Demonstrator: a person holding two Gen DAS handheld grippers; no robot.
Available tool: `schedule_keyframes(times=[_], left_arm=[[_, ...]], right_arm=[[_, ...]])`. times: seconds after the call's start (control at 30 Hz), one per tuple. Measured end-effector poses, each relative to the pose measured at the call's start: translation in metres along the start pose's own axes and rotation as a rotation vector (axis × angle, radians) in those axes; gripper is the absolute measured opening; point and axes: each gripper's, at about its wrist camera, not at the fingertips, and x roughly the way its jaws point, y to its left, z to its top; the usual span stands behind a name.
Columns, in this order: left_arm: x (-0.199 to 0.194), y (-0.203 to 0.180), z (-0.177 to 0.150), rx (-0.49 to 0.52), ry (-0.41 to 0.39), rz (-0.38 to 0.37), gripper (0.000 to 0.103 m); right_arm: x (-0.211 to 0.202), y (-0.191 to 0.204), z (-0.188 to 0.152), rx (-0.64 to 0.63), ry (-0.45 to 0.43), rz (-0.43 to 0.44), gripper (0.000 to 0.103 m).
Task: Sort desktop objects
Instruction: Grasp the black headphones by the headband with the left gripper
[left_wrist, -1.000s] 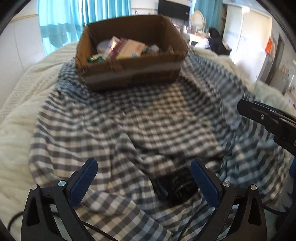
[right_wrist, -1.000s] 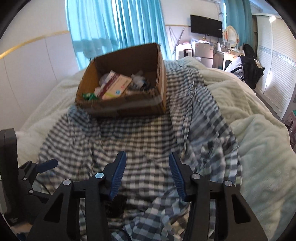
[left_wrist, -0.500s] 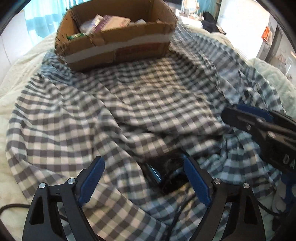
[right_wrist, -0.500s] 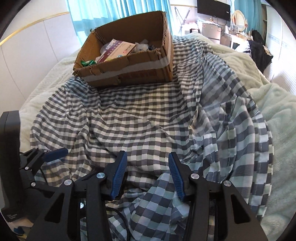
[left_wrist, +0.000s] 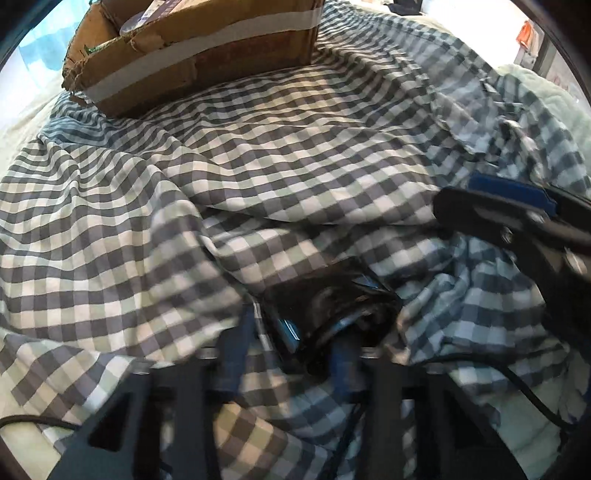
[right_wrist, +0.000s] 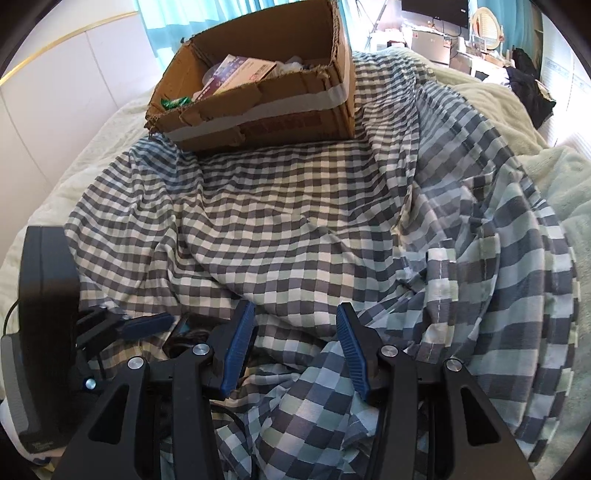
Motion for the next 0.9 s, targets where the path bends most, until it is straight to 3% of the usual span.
schedule_keyframes(times=[0.1, 0.37, 0.63, 0.9], left_arm=[[-0.001, 0.007, 0.001, -0.037, -0.014, -0.007, 0.014], [-0.036, 0.001, 0.011, -0.017, -0.126, -0.015, 0.012], [-0.078, 0.013, 0.04, -0.078, -0.3, -0.019, 0.012], [-0.119, 0.03, 0.072, -0.11, -0.445, -0.005, 0.012]], right_arm=[[0.001, 0.0, -0.001, -0.006, 0.003, 0.004, 0.047], [-0.011, 0.007, 0.001, -0.029, -0.037, 0.006, 0.029], [-0.037, 0.015, 0.017, -0.051, -0.134, 0.006, 0.027], [-0.074, 0.028, 0.054, -0.112, -0.278, -0.01, 0.026]])
